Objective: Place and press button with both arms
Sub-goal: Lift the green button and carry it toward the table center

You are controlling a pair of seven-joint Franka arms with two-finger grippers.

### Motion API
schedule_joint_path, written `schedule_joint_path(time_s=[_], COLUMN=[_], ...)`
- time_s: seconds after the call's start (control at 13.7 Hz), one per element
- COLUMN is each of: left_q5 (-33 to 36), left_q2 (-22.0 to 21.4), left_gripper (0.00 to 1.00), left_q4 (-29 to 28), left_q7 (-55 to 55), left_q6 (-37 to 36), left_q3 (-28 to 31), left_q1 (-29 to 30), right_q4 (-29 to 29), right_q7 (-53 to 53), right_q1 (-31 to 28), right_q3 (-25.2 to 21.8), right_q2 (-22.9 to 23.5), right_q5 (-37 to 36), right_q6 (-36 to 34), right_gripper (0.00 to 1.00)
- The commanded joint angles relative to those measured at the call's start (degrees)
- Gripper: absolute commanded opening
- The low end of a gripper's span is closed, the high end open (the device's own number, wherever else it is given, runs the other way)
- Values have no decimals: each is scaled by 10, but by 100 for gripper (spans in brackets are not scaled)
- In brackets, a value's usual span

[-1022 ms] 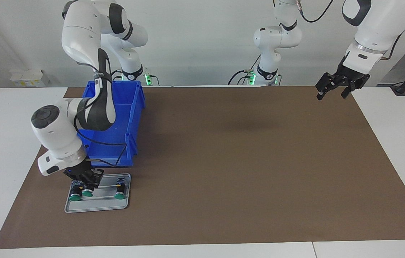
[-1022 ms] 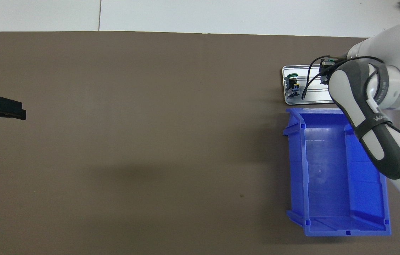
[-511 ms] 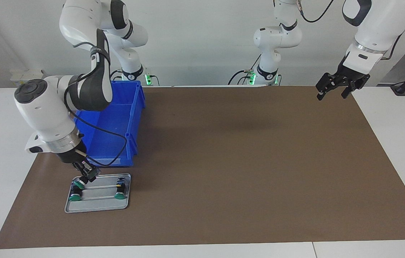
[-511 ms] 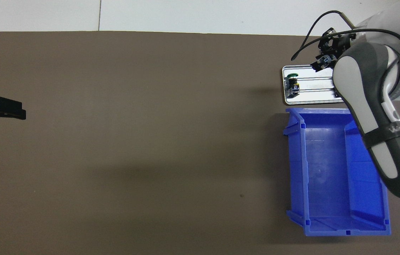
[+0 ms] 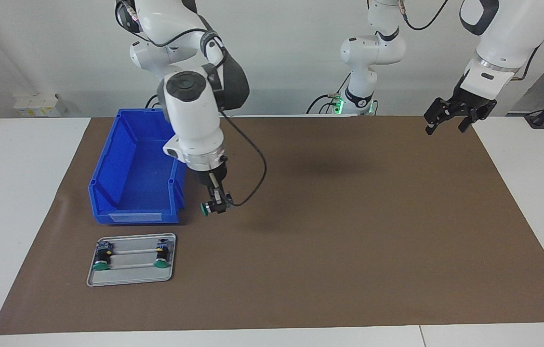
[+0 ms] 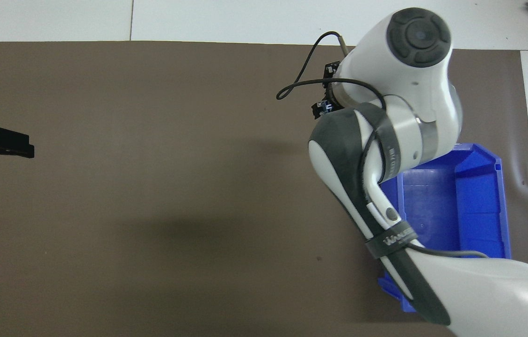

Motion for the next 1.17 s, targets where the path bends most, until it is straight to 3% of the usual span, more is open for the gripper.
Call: schedule_joint_path(time_s=[0.0,0.22,0.44,0.66,1.1], left_q5=[1,1,1,1,1], left_q2=[-16,-16,-16,-16,-16], left_gripper=[99,99,99,99,99], left_q4=[-15,-15,-15,-15,-15], left_q7=[-3,-3,-3,-3,-3], left_q6=[-3,-3,-3,-3,-3], left_q3=[0,0,0,0,0], left_q1=[3,3,3,3,3], right_q4=[2,14,86,83,59], right_q7=[108,187,289,354,427], right_q1=[45,100,147,199,220], right_q3=[2,1,3,2,2], right_q2=[19,54,132,159,177], right_q5=[-13,-25,-55,-65,-67], right_q6=[6,10,17,44,112], right_gripper=[0,0,0,0,0])
